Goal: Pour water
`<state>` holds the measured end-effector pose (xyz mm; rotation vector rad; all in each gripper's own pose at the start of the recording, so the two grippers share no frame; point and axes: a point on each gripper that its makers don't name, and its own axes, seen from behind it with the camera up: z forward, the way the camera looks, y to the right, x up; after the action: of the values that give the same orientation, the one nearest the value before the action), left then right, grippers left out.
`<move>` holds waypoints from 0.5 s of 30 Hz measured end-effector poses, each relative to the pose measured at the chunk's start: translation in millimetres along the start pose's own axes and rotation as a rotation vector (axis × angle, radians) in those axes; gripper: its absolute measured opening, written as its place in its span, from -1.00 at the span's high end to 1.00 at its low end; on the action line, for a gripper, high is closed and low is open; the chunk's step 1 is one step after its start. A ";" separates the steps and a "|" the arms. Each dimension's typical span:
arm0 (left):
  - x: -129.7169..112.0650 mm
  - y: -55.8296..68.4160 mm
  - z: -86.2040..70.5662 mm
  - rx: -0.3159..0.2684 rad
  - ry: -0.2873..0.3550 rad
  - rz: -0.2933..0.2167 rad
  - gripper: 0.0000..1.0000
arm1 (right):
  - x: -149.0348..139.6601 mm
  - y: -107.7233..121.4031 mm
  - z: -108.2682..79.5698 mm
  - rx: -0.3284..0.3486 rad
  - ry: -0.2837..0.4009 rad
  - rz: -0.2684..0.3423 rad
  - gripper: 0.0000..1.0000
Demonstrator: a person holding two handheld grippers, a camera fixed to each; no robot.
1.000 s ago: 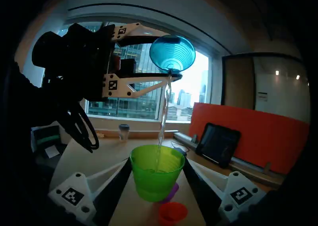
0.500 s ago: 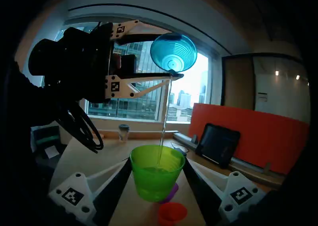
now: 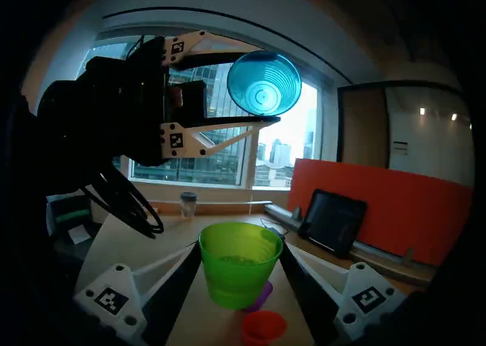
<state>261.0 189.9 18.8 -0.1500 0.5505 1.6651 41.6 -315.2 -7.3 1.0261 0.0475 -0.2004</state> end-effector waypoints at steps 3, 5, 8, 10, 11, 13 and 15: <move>0.0 -0.8 -0.4 0.001 0.004 -0.006 -0.71 | -0.2 0.0 0.2 -0.001 0.000 0.001 -0.85; -1.3 -1.4 -0.8 0.001 0.005 -0.019 -0.71 | -0.3 0.2 0.4 -0.002 0.000 0.002 -0.85; -4.6 -2.1 -0.7 0.000 0.002 -0.072 -0.71 | -0.3 0.4 0.4 -0.004 0.001 0.003 -0.85; -7.3 -2.3 0.0 -0.004 -0.002 -0.131 -0.71 | -0.3 0.8 0.0 -0.006 0.002 0.003 -0.85; -8.7 -2.3 0.4 -0.006 -0.004 -0.161 -0.71 | -0.2 1.1 -0.3 -0.007 0.002 0.003 -0.85; -11.7 -0.9 1.3 -0.013 -0.010 -0.235 -0.70 | 0.0 2.1 -1.2 -0.009 0.003 0.004 -0.85; -14.6 1.4 2.1 -0.022 -0.017 -0.308 -0.71 | 0.2 3.2 -2.2 -0.011 0.004 0.004 -0.85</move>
<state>262.8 177.6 26.9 -0.2244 0.4704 1.3719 42.5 -311.7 -5.8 1.0156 0.0499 -0.1940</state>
